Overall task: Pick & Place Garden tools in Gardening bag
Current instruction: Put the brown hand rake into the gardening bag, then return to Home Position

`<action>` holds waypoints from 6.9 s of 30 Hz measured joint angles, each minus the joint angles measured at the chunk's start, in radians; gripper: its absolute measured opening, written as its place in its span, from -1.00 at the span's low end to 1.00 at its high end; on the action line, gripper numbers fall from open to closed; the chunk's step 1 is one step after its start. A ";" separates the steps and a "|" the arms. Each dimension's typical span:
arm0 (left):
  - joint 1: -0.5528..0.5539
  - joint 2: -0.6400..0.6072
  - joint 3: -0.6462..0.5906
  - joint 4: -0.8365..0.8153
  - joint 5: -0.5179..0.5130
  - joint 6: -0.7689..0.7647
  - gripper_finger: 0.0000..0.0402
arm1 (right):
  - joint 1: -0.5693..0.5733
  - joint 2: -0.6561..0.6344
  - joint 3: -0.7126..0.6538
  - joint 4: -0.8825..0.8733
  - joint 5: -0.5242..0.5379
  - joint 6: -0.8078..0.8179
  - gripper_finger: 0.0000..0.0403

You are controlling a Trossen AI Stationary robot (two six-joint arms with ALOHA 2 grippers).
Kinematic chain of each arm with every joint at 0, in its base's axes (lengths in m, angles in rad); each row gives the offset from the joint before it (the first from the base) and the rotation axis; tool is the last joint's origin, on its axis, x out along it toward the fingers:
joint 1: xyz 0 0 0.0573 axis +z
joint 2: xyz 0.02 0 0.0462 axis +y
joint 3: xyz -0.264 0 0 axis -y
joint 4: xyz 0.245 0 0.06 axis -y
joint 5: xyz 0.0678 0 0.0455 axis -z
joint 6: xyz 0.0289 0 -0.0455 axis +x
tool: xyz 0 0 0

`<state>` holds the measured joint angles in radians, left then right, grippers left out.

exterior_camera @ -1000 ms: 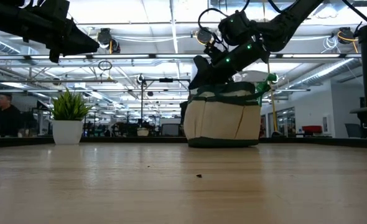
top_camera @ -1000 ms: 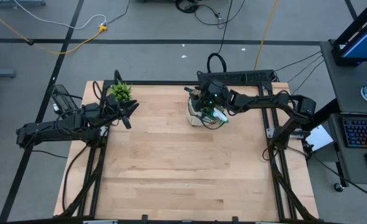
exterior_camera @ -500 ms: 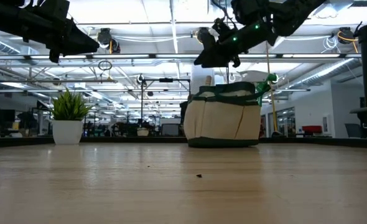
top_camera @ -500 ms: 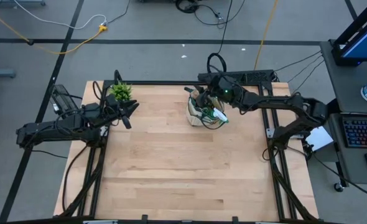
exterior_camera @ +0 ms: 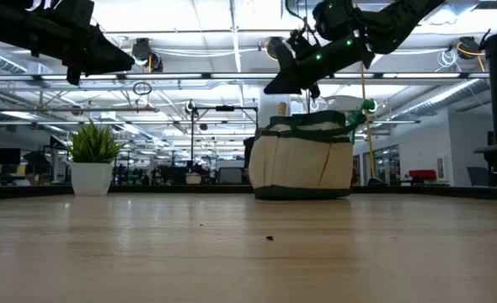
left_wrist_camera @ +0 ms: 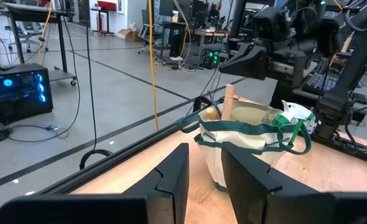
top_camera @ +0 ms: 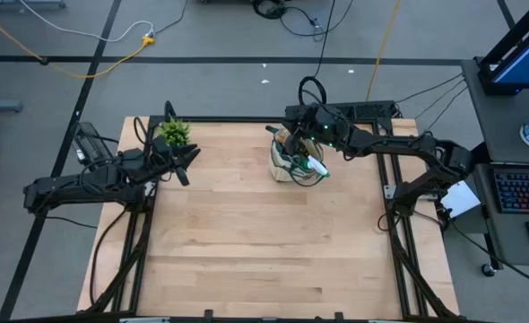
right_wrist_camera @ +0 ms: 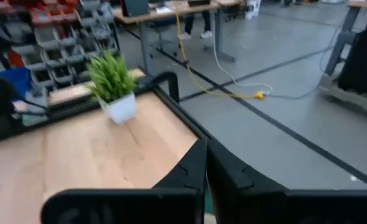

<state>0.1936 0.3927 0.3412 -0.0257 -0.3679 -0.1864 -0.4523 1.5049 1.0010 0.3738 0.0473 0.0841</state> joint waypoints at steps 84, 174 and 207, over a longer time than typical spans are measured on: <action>-0.001 0.000 0.000 -0.004 0.134 0.021 -0.51 | 0.060 -0.638 -0.001 -0.922 0.115 -0.120 -0.90; -0.210 -0.304 -0.318 0.149 0.000 0.007 -0.51 | 0.060 -1.502 -0.776 -0.684 -0.168 0.165 -1.00; -0.220 -0.301 -0.325 0.087 0.000 0.008 -0.51 | 0.061 -1.496 -0.854 -0.636 -0.125 0.140 -0.99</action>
<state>-0.0261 0.0914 0.0166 0.0616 -0.3676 -0.1780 -0.3916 0.0093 0.1474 -0.2619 -0.0778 0.2236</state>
